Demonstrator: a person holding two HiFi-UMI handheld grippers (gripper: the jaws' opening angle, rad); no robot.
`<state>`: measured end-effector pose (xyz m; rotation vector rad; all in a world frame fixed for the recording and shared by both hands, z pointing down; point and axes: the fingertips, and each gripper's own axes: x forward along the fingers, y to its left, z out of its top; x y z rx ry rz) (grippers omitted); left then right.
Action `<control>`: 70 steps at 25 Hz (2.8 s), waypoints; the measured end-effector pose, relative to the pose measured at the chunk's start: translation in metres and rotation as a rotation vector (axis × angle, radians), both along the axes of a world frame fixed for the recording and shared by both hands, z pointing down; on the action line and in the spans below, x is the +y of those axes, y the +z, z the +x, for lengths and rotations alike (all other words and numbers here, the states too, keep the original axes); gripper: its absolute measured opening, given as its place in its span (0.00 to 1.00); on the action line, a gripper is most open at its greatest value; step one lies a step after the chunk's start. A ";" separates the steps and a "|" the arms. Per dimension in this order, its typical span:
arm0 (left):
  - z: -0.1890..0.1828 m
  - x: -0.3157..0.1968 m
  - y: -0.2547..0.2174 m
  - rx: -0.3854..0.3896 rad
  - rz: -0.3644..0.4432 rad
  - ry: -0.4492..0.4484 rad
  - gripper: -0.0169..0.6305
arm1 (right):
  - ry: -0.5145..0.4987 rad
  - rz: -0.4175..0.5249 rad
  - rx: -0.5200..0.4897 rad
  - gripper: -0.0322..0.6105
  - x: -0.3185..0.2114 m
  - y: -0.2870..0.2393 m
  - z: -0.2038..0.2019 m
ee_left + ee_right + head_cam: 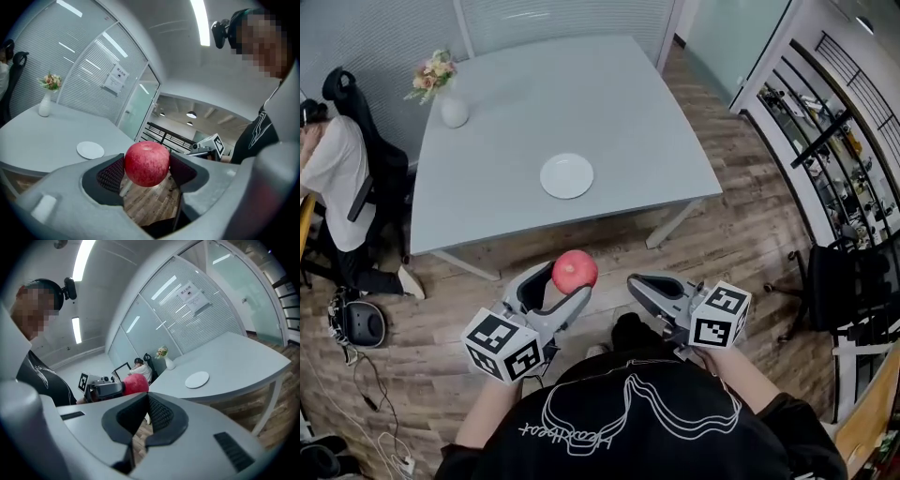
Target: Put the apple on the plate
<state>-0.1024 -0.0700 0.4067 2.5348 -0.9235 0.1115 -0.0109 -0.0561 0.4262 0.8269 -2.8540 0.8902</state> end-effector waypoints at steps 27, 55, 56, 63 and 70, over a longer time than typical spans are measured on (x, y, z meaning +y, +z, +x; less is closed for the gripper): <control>0.007 -0.216 0.048 -0.224 -0.020 -0.161 0.50 | -0.131 -0.108 -0.071 0.06 -0.204 0.041 0.025; 0.001 -0.333 0.155 -0.390 -0.069 -0.220 0.50 | -0.131 -0.250 -0.036 0.06 -0.263 0.104 0.031; 0.001 -0.335 0.157 -0.398 -0.069 -0.217 0.50 | -0.133 -0.253 -0.035 0.06 -0.263 0.105 0.030; -0.002 -0.338 0.177 -0.447 -0.083 -0.214 0.50 | -0.141 -0.255 -0.022 0.06 -0.261 0.112 0.031; -0.005 -0.338 0.186 -0.479 -0.092 -0.218 0.50 | -0.133 -0.244 -0.033 0.06 -0.264 0.109 0.032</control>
